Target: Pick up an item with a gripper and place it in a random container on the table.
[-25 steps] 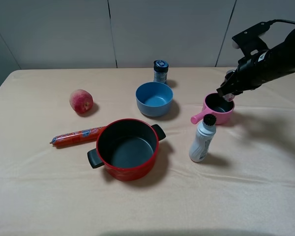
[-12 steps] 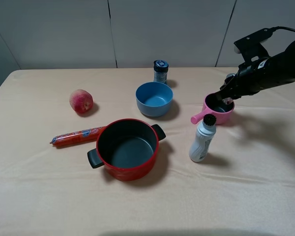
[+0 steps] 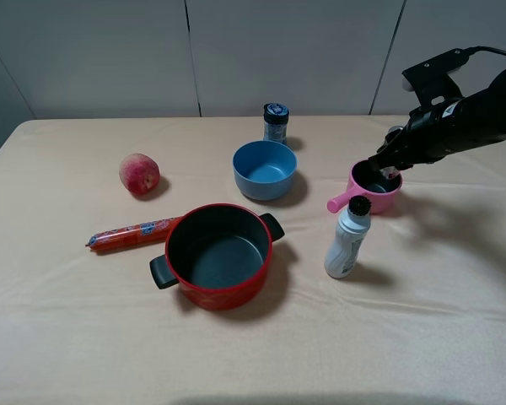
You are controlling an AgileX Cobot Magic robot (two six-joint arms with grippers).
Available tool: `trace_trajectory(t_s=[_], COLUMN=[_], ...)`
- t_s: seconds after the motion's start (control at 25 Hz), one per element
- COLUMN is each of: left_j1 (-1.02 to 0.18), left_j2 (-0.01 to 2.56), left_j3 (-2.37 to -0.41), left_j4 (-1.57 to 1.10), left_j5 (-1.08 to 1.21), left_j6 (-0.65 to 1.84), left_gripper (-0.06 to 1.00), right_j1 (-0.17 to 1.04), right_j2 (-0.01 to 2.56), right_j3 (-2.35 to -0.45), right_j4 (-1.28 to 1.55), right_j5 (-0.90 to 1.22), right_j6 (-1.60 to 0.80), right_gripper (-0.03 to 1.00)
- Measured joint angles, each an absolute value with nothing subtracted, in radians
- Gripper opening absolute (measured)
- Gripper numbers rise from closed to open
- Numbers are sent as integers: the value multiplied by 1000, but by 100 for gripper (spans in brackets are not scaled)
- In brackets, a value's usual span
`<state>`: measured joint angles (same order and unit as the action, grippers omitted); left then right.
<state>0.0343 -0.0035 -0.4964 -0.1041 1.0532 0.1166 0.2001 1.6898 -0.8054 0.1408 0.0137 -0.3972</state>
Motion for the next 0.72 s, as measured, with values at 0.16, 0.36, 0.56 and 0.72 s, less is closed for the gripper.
trace_trajectory(t_s=[0.16, 0.36, 0.56, 0.72], left_j1=[34, 34, 34, 34], left_j2=[-3, -3, -3, -3], left_j3=[-496, -496, -496, -496], left_j4=[-104, -104, -104, -104], left_j5=[1053, 1053, 1053, 1053], left_j6=[117, 117, 117, 117], left_gripper=[99, 99, 99, 99], right_j1=[217, 269, 290, 290], right_j2=[1690, 1690, 1690, 1690], right_j3=[-805, -805, -805, -805], right_j4=[151, 184, 196, 199], right_j5=[15, 15, 15, 18], right_j6=[-397, -397, -397, -397], right_gripper=[32, 32, 32, 32])
